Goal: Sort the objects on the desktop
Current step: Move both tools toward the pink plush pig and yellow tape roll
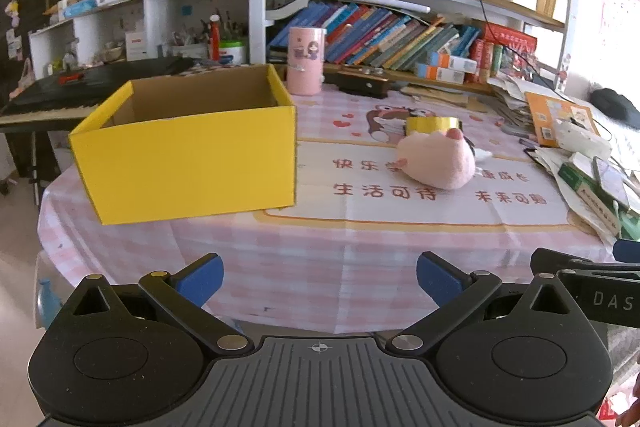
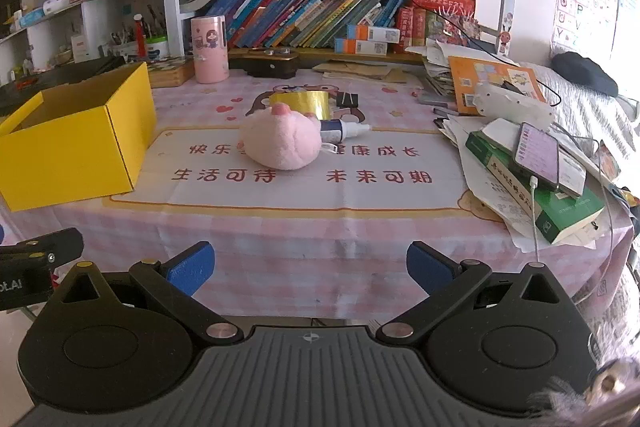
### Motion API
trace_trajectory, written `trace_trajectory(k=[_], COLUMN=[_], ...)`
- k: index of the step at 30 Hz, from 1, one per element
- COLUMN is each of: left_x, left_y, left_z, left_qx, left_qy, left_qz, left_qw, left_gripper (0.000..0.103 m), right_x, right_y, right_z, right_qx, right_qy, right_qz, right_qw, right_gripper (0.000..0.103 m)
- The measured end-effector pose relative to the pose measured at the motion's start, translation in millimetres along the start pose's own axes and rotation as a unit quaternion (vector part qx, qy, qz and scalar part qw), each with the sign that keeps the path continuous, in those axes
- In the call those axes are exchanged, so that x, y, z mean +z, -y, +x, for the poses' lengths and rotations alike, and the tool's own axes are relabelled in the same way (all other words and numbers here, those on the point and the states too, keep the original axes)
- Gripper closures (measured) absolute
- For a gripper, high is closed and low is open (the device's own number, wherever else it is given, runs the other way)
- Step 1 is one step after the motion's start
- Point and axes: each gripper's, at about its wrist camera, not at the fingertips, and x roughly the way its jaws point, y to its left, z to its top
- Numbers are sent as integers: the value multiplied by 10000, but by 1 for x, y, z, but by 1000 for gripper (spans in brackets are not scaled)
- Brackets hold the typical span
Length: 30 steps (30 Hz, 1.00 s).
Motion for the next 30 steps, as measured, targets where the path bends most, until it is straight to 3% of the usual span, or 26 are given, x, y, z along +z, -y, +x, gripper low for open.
trace_trajectory(k=[30], left_x=[19], left_y=[42], left_z=[28], left_qx=[-226], left_qy=[41], left_qz=[80], left_qw=[9997], left_gripper=[0], right_x=[16], right_y=[44], right_z=[16], right_qx=[-72], right_qy=[116], right_qz=[147], right_qw=[9998], right_gripper=[0])
